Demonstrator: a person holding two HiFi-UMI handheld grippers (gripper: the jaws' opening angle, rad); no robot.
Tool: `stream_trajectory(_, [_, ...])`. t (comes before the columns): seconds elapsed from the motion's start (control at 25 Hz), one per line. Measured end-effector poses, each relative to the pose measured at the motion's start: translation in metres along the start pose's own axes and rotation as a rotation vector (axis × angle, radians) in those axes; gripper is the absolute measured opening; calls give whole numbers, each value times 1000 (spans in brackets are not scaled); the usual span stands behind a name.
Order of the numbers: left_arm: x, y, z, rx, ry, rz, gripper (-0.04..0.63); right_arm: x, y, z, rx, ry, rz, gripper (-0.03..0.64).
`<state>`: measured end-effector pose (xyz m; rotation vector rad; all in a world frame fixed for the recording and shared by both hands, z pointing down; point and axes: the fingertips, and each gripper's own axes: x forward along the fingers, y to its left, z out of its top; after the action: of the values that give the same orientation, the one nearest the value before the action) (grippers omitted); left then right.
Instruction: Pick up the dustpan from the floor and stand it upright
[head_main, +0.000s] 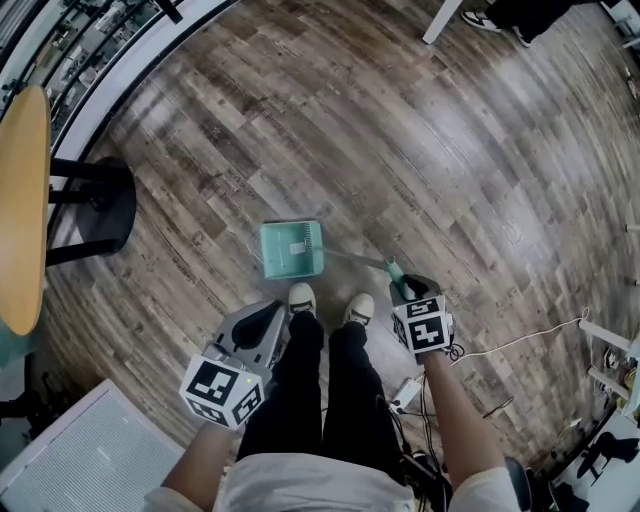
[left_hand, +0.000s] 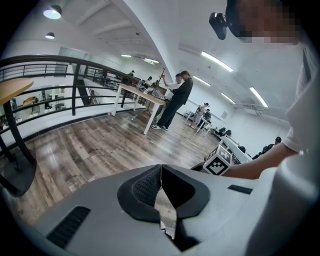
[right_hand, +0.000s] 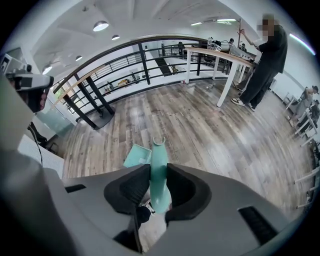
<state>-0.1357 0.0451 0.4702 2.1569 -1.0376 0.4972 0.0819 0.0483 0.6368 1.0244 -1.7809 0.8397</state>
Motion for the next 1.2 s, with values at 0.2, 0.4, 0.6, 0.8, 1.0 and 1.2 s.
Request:
stream_trajectory(0.2, [-9, -2, -2, -5, -4, 0, 25, -3, 14, 7, -3, -11, 21, 117])
stream_trajectory(0.4, [-19, 4, -2, -9, -17, 15, 25, -3, 35, 13, -7, -18, 55, 114])
stream_trajectory(0.6, [-27, 7, 2, -7, -28, 24, 25, -7, 48, 22, -16, -37, 76, 110])
stream_trajectory(0.8, [-33, 11, -7, -17, -24, 29, 25, -7, 68, 27, -12, -49, 108, 103])
stream_trajectory(1.0, [-39, 14, -10, -21, -30, 28, 25, -9, 88, 34, 4, -67, 149, 86])
stream_trajectory(1.2, [-43, 18, -13, -28, -35, 36, 25, -7, 104, 41, -16, -80, 180, 70])
